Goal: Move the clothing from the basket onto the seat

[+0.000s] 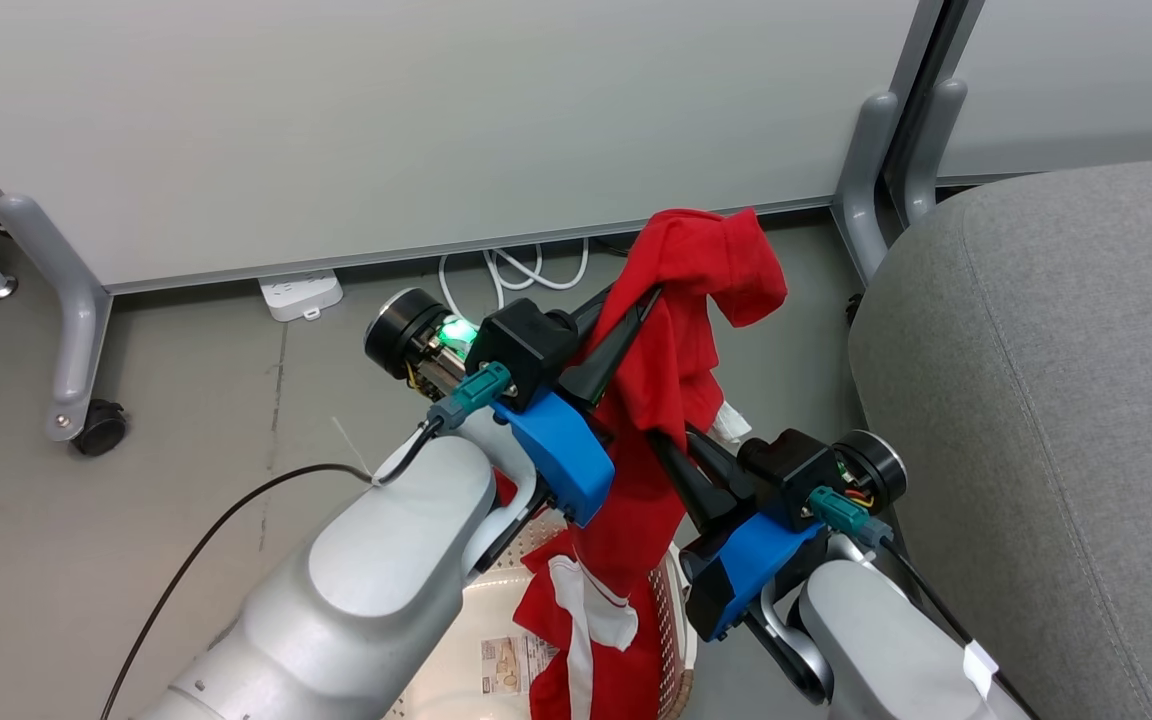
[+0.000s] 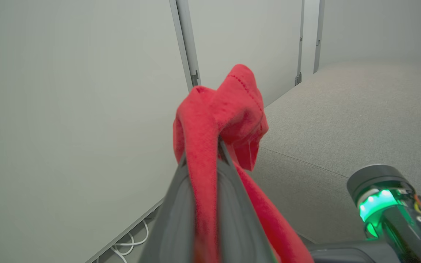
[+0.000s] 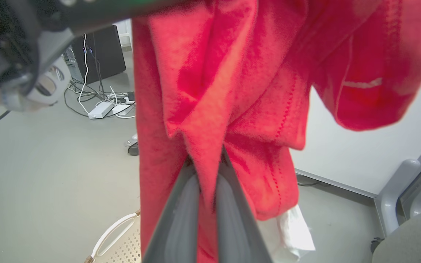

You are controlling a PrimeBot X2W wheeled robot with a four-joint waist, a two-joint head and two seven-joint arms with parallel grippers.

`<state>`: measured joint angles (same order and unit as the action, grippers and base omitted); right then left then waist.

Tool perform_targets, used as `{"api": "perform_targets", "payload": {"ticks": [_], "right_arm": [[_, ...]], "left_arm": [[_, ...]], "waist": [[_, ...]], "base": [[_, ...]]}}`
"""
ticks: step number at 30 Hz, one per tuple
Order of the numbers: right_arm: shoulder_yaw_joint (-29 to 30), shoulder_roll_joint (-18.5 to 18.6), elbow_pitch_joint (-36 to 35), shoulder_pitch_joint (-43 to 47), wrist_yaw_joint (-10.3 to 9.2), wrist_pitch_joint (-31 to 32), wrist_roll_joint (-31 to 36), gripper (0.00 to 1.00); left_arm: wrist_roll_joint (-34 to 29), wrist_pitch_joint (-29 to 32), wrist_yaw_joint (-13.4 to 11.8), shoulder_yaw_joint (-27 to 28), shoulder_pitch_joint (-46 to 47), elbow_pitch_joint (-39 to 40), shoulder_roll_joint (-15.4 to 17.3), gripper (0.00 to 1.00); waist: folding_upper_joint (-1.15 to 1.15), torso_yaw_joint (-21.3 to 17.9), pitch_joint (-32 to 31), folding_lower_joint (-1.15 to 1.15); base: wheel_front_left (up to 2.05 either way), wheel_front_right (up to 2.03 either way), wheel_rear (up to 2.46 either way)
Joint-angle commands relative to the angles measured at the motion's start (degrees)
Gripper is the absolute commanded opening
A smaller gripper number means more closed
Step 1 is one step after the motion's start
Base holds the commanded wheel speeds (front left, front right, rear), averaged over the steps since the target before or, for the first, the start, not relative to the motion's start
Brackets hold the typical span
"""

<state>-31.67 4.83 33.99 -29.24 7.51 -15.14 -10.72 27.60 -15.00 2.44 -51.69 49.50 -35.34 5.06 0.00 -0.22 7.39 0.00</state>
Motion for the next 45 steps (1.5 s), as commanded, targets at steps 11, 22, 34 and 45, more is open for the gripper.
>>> {"api": "perform_targets", "payload": {"ticks": [11, 22, 34, 45], "right_arm": [[0.08, 0.34, -0.56, -0.23, -0.04, -0.02, -0.33, 0.00], [0.14, 0.64, -0.87, 0.57, -0.04, -0.02, -0.45, 0.00], [2.53, 2.08, -2.23, 0.99, -0.04, -0.02, -0.19, 0.00], [10.70, 2.91, -6.23, 1.80, -0.04, -0.02, 1.08, 0.00]], "left_arm": [[-1.00, -0.24, -0.36, 1.09, 0.58, 0.35, 0.09, 1.00], [-1.47, -0.23, 0.02, 1.74, -0.18, 0.27, 0.08, 1.00], [-1.65, -0.23, 0.33, 1.90, -0.90, -0.06, 0.07, 1.00], [-1.92, -0.23, 0.72, 1.05, -0.08, 0.09, 0.34, 1.00]], "waist": [[0.00, 0.02, 0.22, 0.00], [0.00, -0.21, 0.14, 0.00], [0.00, -2.42, 1.14, 0.00], [0.00, -8.27, 3.63, 0.00]], "base": [[0.00, 0.00, 0.00], [0.00, 0.00, 0.00], [0.00, 0.00, 0.00], [0.00, 0.00, 0.00]]}}
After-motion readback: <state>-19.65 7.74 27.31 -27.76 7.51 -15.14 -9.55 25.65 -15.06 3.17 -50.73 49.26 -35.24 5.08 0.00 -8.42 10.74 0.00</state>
